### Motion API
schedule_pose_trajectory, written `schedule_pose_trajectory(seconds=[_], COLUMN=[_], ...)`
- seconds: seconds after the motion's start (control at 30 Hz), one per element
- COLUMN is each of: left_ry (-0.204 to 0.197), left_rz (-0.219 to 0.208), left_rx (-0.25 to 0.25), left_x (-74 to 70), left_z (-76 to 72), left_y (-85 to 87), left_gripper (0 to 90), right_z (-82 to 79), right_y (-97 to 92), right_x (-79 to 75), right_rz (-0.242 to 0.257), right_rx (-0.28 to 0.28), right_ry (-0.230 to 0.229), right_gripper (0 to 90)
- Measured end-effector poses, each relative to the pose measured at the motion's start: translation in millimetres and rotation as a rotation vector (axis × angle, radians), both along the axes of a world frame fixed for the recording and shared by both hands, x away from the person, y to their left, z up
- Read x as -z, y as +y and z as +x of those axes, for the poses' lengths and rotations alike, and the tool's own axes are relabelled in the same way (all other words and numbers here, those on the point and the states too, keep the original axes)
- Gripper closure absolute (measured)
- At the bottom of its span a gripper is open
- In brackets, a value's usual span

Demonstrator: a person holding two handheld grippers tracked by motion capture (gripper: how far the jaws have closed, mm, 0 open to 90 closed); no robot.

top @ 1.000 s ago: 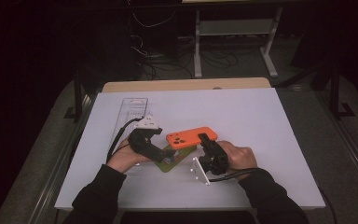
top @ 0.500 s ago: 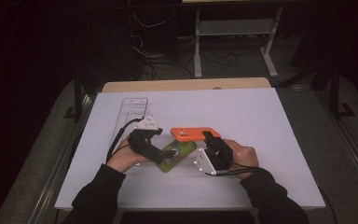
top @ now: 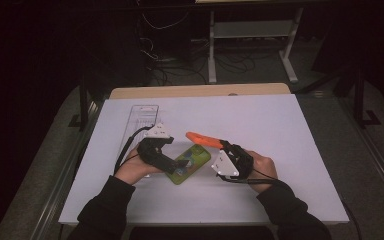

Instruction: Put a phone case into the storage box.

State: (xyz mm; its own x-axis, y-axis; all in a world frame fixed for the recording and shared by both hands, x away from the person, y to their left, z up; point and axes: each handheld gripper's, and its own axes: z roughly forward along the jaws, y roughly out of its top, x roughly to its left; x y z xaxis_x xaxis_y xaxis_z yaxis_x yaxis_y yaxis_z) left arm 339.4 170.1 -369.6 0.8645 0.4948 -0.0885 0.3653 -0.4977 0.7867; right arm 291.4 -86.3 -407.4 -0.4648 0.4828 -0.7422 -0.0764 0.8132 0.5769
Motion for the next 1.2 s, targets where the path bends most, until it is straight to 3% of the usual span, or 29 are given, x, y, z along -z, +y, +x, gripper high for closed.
schedule_pose_trajectory(seconds=[0.07,0.13,0.33,0.57,0.73,0.87,1.0,1.1,1.2], left_ry=[-0.004,-0.001,0.0,-0.001,-0.011,-0.009,-0.023,-0.004,0.008], left_rz=[-0.003,-0.007,-0.004,0.011,0.027,0.024,0.023,-0.002,-0.029], left_rx=[-0.002,-0.003,-0.02,-0.017,-0.011,-0.024,-0.024,-0.045,-0.054], left_x=[-0.1,-0.2,0.7,1.7,2.1,3.1,2.5,2.4,0.6], left_z=[0.3,0.3,0.2,0.1,0.8,0.2,0.4,-0.7,0.0], left_y=[0.1,0.0,-0.9,-2.4,-3.4,-5.8,-7.0,-8.1,-7.9], left_gripper=[3.8,3.9,1.8,0.0,0.0,0.0,0.0,0.0,0.0], right_z=[1.4,1.9,7.2,11.2,14.1,17.4,23.1,25.0,26.1], right_y=[-1.7,-2.7,-9.0,-12.8,-18.0,-23.2,-29.5,-33.3,-34.8], right_x=[-2.0,-3.0,-7.3,-11.1,-14.2,-14.6,-14.9,-14.2,-13.0], right_rz=[0.03,0.09,0.147,0.331,0.434,0.483,0.577,0.682,0.724], right_rx=[0.005,0.026,0.033,0.087,0.107,0.115,0.114,0.147,0.157], right_ry=[0.021,0.058,0.121,0.262,0.354,0.401,0.464,0.547,0.564], right_gripper=[81.7,81.7,81.6,81.5,81.5,81.5,81.5,81.5,81.5])
